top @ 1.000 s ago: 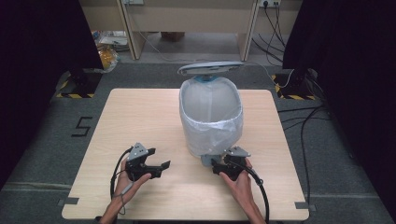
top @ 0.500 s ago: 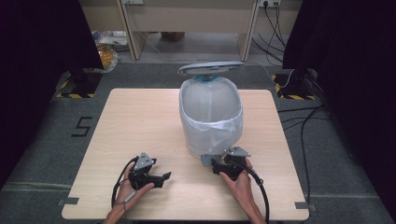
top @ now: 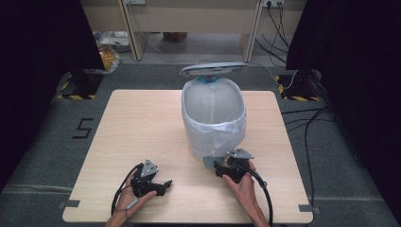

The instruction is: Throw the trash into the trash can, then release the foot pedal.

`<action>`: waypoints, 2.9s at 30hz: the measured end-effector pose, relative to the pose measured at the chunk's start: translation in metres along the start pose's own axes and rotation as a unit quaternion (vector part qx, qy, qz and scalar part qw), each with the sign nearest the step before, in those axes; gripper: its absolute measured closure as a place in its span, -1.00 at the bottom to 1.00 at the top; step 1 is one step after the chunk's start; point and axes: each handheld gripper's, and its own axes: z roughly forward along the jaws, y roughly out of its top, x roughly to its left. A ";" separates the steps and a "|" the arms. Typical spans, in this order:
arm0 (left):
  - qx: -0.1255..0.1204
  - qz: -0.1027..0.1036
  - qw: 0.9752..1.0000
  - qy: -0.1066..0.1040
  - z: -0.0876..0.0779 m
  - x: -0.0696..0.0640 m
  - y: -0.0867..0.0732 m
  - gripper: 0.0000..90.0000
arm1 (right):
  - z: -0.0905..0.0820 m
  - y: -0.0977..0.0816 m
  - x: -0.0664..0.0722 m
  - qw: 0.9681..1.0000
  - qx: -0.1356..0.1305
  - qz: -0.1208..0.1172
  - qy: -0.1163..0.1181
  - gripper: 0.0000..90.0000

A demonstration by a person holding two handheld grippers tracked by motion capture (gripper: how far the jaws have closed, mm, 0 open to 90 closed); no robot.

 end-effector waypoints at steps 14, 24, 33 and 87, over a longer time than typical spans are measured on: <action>0.001 0.000 1.000 0.003 0.000 0.000 0.000 -0.68 | 0.000 0.000 0.000 1.000 0.001 0.001 0.002 -0.64; 0.001 0.000 1.000 0.003 0.000 0.000 0.000 -0.68 | 0.000 0.000 -0.001 1.000 0.001 0.001 0.002 -0.64; 0.001 0.000 1.000 0.003 0.000 0.000 0.000 -0.68 | 0.000 0.000 0.000 1.000 0.000 0.000 0.001 -0.64; 0.000 0.000 1.000 0.002 0.000 0.000 0.000 -0.68 | -0.011 0.004 -0.005 1.000 -0.021 0.016 0.015 -0.65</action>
